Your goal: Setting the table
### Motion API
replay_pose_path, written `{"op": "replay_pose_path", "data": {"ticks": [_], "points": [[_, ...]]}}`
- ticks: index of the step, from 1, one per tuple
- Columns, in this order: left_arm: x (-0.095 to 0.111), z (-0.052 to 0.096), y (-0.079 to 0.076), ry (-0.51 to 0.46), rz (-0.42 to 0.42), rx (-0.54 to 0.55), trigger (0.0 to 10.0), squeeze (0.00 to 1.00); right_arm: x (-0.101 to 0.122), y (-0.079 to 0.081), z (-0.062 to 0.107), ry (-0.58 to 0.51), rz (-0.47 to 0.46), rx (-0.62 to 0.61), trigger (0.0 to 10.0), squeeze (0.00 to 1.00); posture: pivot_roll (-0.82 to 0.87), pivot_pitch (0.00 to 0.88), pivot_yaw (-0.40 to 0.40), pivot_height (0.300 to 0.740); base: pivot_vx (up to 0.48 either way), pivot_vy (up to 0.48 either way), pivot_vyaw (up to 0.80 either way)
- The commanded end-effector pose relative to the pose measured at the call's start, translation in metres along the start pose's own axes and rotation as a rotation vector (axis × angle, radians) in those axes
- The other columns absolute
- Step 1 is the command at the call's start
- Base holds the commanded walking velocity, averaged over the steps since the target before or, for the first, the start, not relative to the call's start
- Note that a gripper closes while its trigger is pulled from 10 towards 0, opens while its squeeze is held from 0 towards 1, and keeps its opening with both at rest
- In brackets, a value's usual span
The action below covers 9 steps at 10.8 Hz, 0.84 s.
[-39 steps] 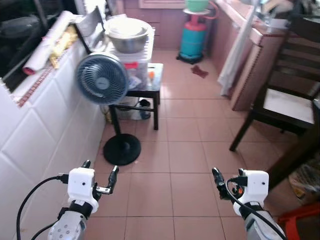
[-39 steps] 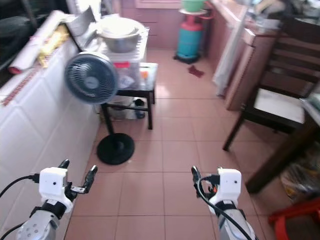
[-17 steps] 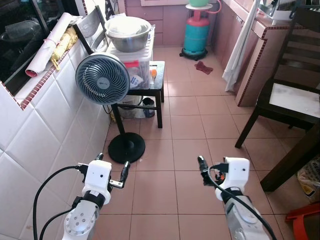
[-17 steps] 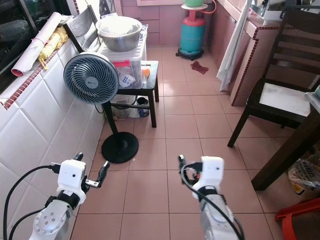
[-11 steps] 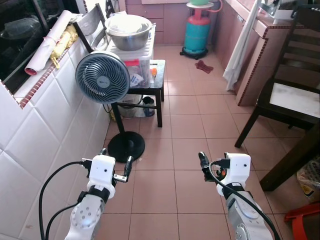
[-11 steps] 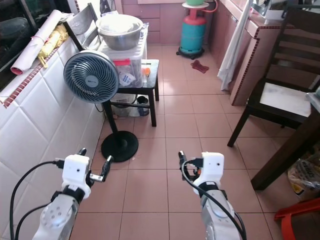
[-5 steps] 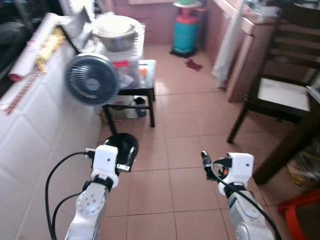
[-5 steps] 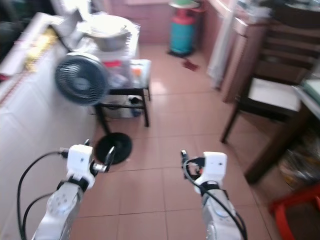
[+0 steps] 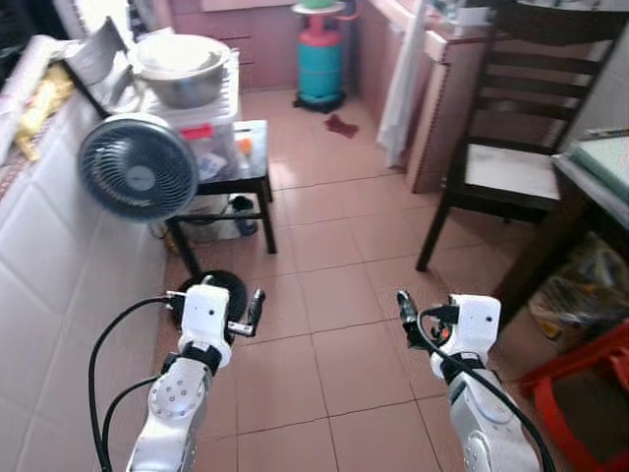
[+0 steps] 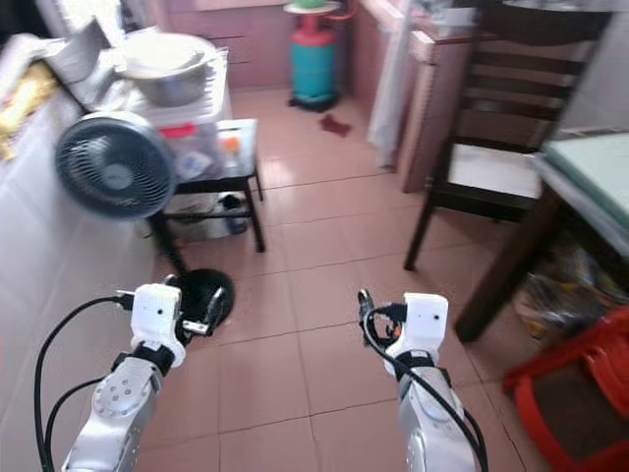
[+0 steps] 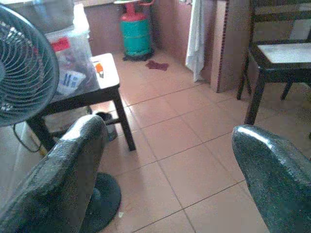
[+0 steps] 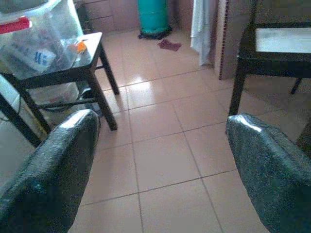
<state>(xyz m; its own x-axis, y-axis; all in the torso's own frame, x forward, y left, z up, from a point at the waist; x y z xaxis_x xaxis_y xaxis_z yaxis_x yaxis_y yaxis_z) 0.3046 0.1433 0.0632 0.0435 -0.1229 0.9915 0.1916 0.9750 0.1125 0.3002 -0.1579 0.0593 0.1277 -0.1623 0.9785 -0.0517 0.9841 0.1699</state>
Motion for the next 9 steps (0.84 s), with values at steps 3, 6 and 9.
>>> {"op": "replay_pose_path", "data": {"ticks": [3,6,9], "points": [[0.0,-0.0009,0.0,-0.002,-0.003,-0.005,10.0,0.0,-0.0021,0.0006,-0.0003,0.008,-0.001,-0.004,10.0,0.0,-0.01,0.006,0.068,0.74,0.0,0.0,-0.8],[-0.0001,-0.0017,-0.0012,0.0,-0.004,-0.016,10.0,0.0,-0.0031,0.0009,-0.0001,0.009,-0.006,-0.01,10.0,0.0,-0.01,0.006,0.077,0.74,0.0,0.0,-0.8],[0.0004,-0.003,-0.0012,-0.001,-0.01,-0.023,10.0,0.0,-0.0037,0.0005,-0.0006,0.007,-0.01,-0.015,10.0,0.0,-0.01,0.003,0.085,0.74,0.0,0.0,-0.8]]}}
Point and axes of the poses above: a point about 5 cm out from each wrist's last joint towards the gripper, its own z axis pointing back from the gripper into the wrist, its own x axis along the axis of the wrist's last joint, y = z × x, the point moved 4 cm from there along -z, pointing out of the wrist towards the gripper, and after that the axes turned 2 degrees about -z, right-handed, at the moved point
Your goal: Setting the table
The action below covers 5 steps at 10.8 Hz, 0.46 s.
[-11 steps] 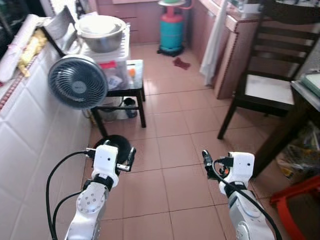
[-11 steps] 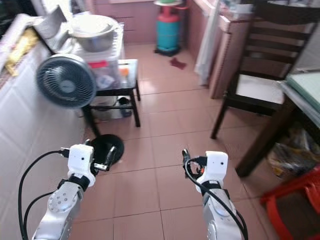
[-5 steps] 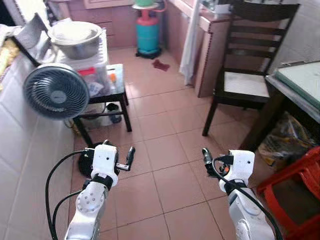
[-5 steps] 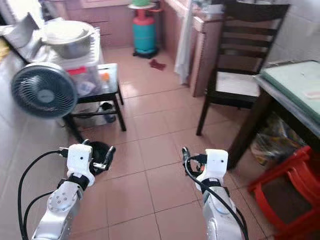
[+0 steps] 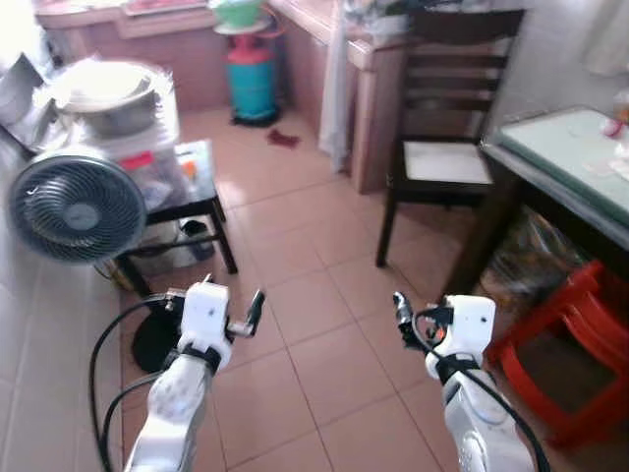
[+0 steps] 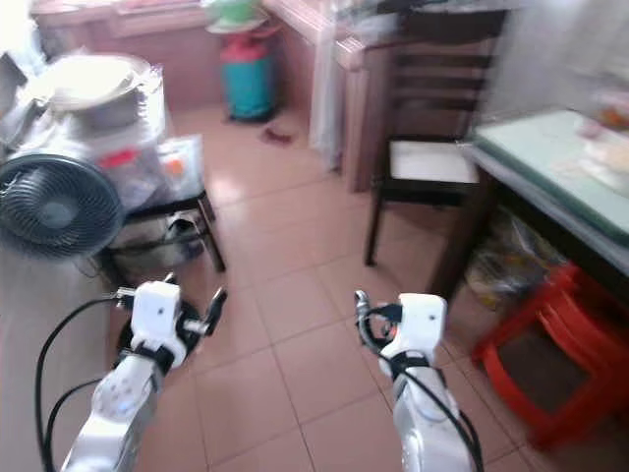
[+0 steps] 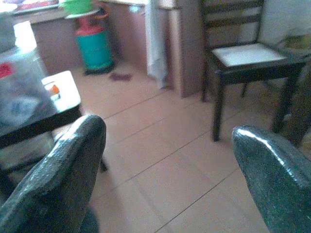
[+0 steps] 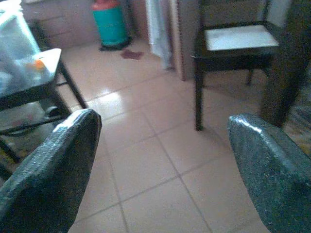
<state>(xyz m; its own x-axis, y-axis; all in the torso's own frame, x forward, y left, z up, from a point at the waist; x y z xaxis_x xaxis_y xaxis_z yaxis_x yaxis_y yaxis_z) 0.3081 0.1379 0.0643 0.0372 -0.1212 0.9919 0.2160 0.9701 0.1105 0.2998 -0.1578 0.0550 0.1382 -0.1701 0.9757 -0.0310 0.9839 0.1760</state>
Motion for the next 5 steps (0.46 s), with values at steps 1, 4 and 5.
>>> {"op": "replay_pose_path", "data": {"ticks": [1,4,5], "points": [[-0.0015,0.0011,0.0031,0.006,-0.012,0.0,10.0,0.0,-0.0001,0.0011,-0.0003,-0.003,-0.003,0.002,10.0,0.0,-0.01,0.003,0.085,0.74,0.0,0.0,-0.8],[-0.0014,0.0,0.0014,0.004,-0.013,-0.006,10.0,0.0,-0.0004,-0.0005,0.0,-0.005,-0.004,-0.006,10.0,0.0,-0.02,0.002,0.085,0.74,0.0,0.0,-0.8],[-0.0018,0.0001,0.0009,0.005,-0.012,-0.007,10.0,0.0,-0.0002,-0.0007,-0.0003,-0.006,-0.003,-0.006,10.0,0.0,-0.02,0.002,0.084,0.74,0.0,0.0,-0.8]]}}
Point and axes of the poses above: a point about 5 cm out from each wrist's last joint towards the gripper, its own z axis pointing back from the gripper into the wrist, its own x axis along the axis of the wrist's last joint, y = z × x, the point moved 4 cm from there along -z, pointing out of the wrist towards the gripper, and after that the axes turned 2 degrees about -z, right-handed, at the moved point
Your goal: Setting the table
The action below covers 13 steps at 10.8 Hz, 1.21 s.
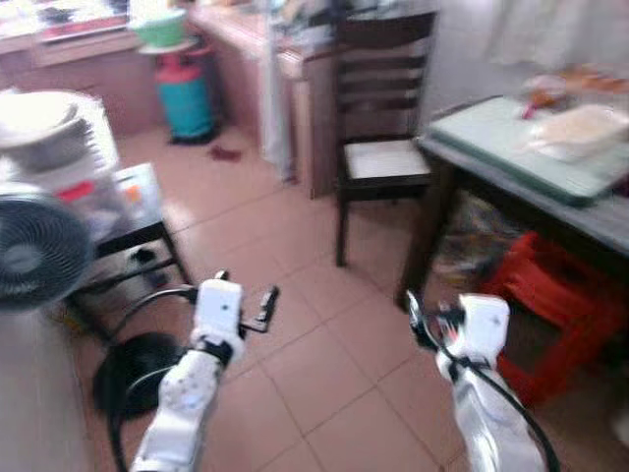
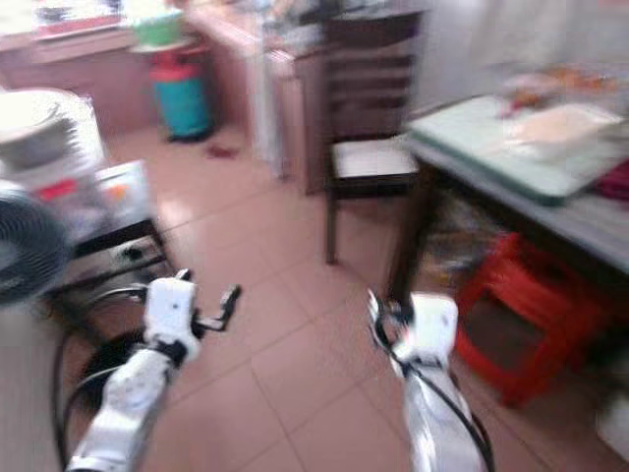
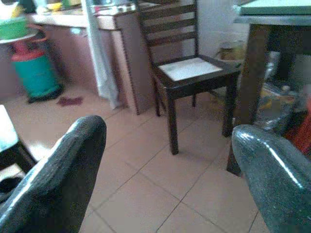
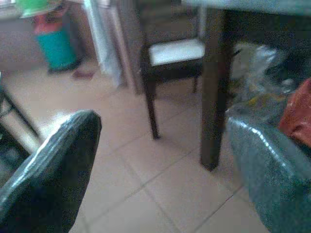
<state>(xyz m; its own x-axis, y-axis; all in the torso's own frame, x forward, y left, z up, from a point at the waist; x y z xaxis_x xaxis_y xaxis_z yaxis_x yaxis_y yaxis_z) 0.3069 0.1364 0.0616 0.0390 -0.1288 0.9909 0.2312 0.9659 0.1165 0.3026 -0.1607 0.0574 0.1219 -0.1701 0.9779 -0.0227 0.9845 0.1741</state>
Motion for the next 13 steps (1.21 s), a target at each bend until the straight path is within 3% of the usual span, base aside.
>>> {"op": "replay_pose_path", "data": {"ticks": [1,12,13], "points": [[0.0006,-0.0005,0.0028,0.001,-0.005,0.007,10.0,0.0,-0.0027,0.0024,0.0019,0.009,-0.004,0.003,10.0,0.0,-0.02,0.002,0.082,0.74,0.0,0.0,-0.8],[-0.0001,0.0003,0.0047,-0.002,0.034,0.016,10.0,0.0,-0.0046,0.0038,0.0034,0.014,0.002,0.008,10.0,0.0,-0.02,0.01,0.084,0.74,0.0,0.0,-0.8],[-0.0001,0.0003,0.0044,-0.001,0.036,0.008,10.0,0.0,-0.0044,0.0043,0.0035,0.01,-0.001,0.011,10.0,0.0,-0.02,0.008,0.085,0.74,0.0,0.0,0.0]]}}
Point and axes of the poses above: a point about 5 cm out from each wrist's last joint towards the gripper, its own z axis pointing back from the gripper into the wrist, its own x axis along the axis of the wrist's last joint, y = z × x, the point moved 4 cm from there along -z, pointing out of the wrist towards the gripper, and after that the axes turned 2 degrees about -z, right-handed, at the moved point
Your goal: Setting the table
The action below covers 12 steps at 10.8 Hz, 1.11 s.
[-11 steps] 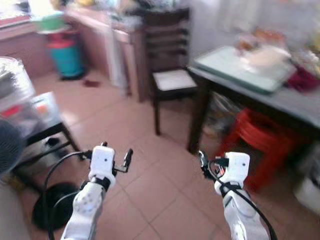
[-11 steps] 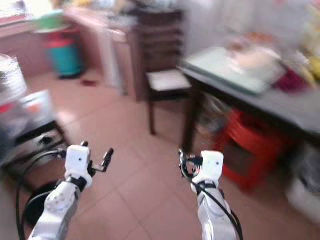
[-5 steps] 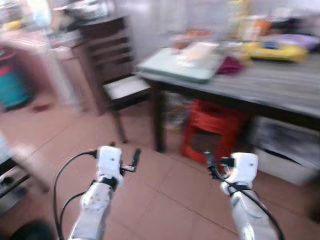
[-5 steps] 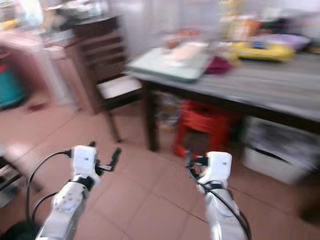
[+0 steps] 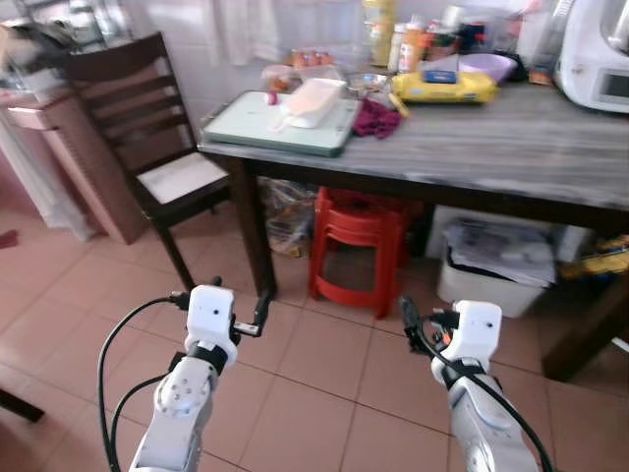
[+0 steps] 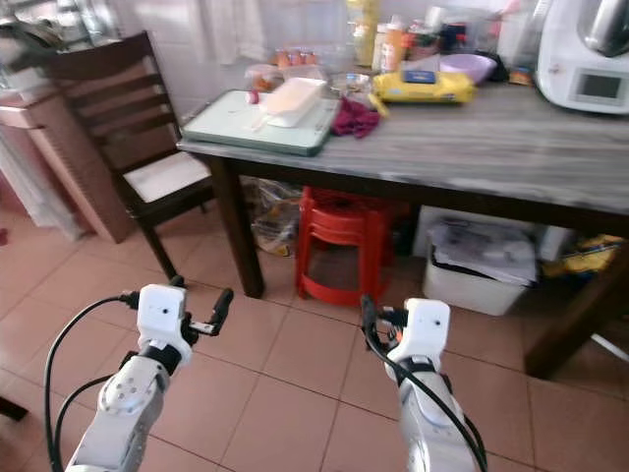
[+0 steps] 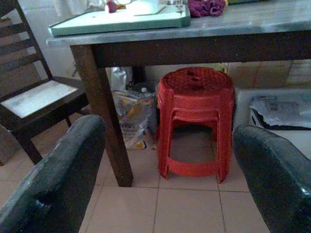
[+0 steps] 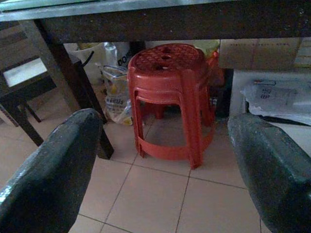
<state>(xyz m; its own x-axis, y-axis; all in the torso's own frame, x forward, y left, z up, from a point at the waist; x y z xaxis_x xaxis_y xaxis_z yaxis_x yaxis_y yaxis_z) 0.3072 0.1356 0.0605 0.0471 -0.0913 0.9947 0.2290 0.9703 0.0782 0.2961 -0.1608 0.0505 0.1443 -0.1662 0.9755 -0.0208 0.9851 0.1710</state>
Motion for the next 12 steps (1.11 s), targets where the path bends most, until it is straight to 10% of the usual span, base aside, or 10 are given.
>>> {"op": "replay_pose_path", "data": {"ticks": [1,7,12], "points": [[0.0015,0.0011,0.0052,-0.002,-0.006,0.003,10.0,0.0,0.0036,0.006,-0.0018,-0.017,-0.002,0.016,10.0,0.0,-0.02,0.006,0.087,0.74,0.0,0.0,0.0],[0.0006,0.0022,0.0049,0.006,0.005,-0.013,10.0,0.0,0.0013,0.0075,-0.0004,-0.008,-0.021,0.012,10.0,0.0,-0.02,0.012,0.097,0.74,0.0,0.0,0.0],[0.001,0.0032,-0.0016,0.002,0.01,-0.061,10.0,0.0,-0.001,0.0081,-0.0013,0.0,-0.017,0.014,10.0,0.0,-0.02,0.014,0.099,0.74,0.0,0.0,-0.8]]}}
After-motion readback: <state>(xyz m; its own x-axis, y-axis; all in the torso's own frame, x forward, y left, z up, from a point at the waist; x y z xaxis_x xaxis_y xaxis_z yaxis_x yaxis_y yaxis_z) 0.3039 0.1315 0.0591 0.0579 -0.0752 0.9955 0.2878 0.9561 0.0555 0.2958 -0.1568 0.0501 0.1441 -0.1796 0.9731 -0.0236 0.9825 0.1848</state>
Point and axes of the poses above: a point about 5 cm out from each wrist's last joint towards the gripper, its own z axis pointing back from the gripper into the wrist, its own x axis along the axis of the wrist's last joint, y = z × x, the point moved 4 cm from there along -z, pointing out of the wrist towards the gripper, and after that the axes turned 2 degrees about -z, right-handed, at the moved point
